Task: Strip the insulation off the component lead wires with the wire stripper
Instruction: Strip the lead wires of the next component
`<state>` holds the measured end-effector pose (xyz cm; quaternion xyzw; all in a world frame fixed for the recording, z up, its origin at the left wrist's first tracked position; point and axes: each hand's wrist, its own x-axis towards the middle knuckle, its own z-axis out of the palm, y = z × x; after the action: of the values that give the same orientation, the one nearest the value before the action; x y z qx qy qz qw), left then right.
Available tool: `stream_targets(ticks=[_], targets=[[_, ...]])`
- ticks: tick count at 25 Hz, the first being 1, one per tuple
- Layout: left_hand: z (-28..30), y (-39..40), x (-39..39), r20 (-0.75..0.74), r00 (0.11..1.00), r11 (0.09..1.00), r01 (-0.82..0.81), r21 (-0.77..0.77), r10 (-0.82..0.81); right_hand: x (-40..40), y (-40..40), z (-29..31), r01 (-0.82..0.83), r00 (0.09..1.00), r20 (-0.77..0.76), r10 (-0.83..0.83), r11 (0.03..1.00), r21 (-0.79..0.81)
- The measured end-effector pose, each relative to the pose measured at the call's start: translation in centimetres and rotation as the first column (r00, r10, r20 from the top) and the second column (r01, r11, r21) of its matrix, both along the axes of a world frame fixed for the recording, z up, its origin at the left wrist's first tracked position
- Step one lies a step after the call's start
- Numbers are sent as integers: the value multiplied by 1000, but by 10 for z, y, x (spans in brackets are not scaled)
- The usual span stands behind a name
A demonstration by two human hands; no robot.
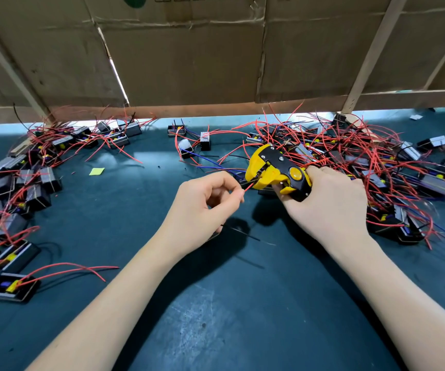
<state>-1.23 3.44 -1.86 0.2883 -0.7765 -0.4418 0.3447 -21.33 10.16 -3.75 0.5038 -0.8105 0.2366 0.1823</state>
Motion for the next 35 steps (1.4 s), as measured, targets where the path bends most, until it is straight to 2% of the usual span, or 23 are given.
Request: stream_targets(ticks=[5,10,12,14,16,18,23,28,35], targets=[[1,-2,2,31,1000,1000,-5,-10,5,3,6,9,-45,999,17,45,999,-4],[2,-3,2,58,998,1000,27,15,-28,-1,4,8,46,999,4,-47,987,157],[2,-6,4,57,993,988,99,118,-106,0,3,8,70,997,-23,-67,985,157],[5,-12,11,70,964,946,234,226,-256,-1,2,7,64,997,-48,-58,990,123],[8,-18,20,171,906,906,338,255,-386,-2,1,6,20,998,-57,-15,996,83],[9,-22,26,215,871,886,386,256,-442,-3,1,3,11,998,-69,-3,994,109],[3,-29,26,120,918,911,345,226,-377,-8,0,-2,25,999,-44,-20,993,120],[1,-35,35,93,902,880,381,284,-421,-8,0,-1,21,999,-42,-16,992,128],[-8,-39,30,-36,941,896,332,294,-337,-7,-1,-3,9,1000,-17,-7,992,124]])
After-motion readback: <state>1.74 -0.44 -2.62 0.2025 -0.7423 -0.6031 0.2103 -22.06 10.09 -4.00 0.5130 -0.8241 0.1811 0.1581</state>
